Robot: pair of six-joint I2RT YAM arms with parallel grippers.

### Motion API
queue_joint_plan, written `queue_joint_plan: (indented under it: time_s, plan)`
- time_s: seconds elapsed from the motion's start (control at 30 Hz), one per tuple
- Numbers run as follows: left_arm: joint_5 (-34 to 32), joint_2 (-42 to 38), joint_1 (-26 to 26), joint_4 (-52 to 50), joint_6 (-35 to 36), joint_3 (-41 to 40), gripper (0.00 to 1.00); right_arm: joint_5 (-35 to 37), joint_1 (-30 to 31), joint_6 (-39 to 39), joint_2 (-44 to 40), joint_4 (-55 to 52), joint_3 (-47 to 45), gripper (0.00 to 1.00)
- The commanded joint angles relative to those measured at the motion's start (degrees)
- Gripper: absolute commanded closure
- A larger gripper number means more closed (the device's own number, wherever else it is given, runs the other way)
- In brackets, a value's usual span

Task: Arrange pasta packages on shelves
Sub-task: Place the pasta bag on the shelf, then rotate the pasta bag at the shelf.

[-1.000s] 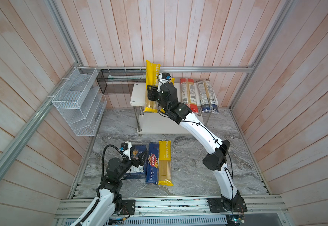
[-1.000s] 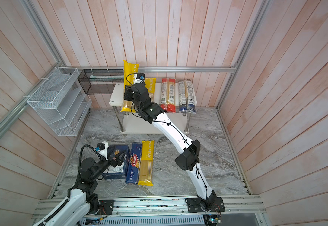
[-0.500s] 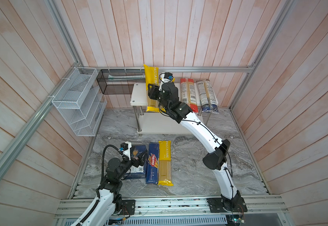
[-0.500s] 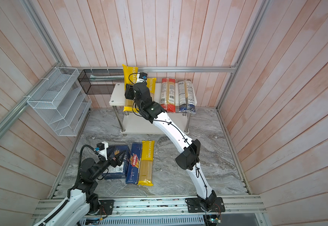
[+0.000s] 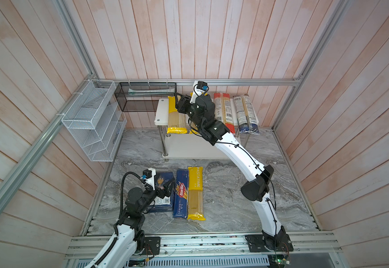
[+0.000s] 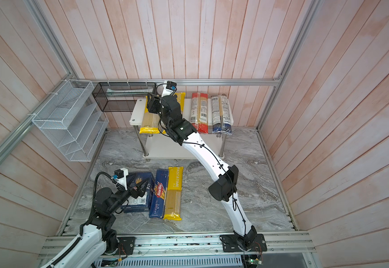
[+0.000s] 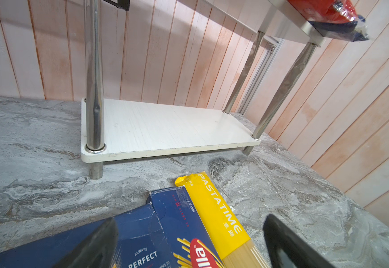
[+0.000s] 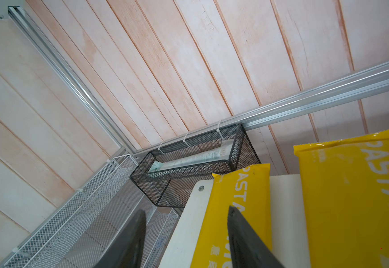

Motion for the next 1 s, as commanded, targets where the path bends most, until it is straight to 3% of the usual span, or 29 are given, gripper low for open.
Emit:
queue_joint_plan:
  time_s: [0.0, 0.27, 0.43, 0.6, 0.7, 0.97]
  plan:
    - [-0.6, -0.5, 0.0, -0.3, 0.3, -1.0, 0.0, -3.0, 0.7, -4.3, -3.5, -2.2, 1.3, 0.44]
    - [-0.6, -0.3, 0.0, -0.1, 0.4, -1.0, 0.0, -7.4, 5.7, -15.0, -13.2, -9.6, -7.1, 0.45]
    - [-0.7, -0.3, 0.0, -0.3, 0.3, -0.9, 0.0, -10.4, 8.2, -17.8, -21.0, -14.3, -17.5, 0.39]
    - [-1.0, -0.5, 0.0, 0.0, 0.3, -1.1, 0.0, -17.7, 9.7, -20.0, -31.0, -8.7, -36.3, 0.38]
    - [-0.9, -0.1, 0.0, 0.2, 0.4, -1.0, 0.0, -18.0, 9.7, -20.8, -35.1, -6.4, -44.5, 0.38]
    - [-0.2, 2.1, 0.0, 0.9, 0.7, -0.4, 0.0, -20.8, 9.5, -22.6, -37.8, -1.0, -53.1, 0.37]
